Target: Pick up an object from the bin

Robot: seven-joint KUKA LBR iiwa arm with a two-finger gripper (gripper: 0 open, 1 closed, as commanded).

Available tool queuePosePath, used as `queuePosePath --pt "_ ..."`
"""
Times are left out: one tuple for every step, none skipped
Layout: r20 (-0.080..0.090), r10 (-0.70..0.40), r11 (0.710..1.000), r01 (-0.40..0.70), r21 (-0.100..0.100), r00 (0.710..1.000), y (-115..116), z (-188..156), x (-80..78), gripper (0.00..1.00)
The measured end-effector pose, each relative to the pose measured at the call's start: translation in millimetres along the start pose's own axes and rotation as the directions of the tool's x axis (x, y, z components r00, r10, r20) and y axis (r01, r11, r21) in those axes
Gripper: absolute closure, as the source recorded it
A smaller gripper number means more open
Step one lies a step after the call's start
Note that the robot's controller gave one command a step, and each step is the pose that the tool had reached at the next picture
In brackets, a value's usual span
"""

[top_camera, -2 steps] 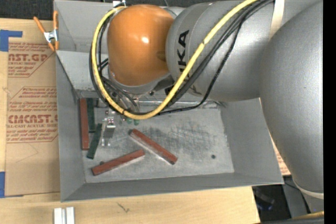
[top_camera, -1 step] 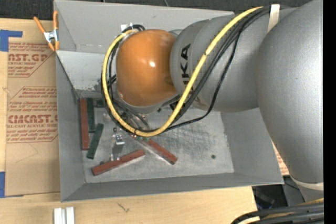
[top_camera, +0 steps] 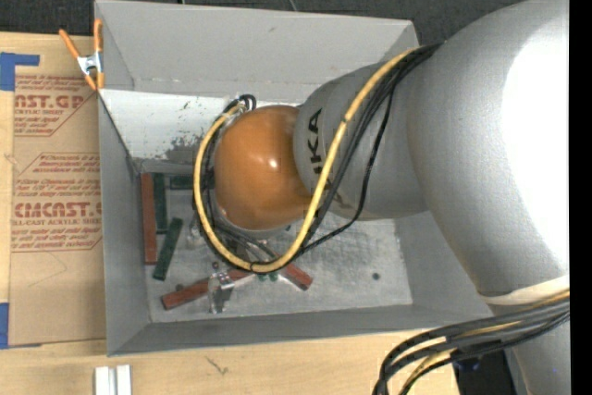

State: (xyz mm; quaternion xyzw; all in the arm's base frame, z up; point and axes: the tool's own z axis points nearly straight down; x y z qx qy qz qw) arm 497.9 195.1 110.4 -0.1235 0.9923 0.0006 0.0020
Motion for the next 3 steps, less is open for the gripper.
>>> queuePosePath --pt "0.008 -0.1 0.995 0.1 -0.003 0.995 -11 35 9.4 1.0" --pt "0.008 -0.1 0.995 0.1 -0.003 0.995 -11 35 9.4 1.0" --pt "-0.001 -0.103 0.995 0.103 -0.001 0.995 -9 -113 11.3 1.0"
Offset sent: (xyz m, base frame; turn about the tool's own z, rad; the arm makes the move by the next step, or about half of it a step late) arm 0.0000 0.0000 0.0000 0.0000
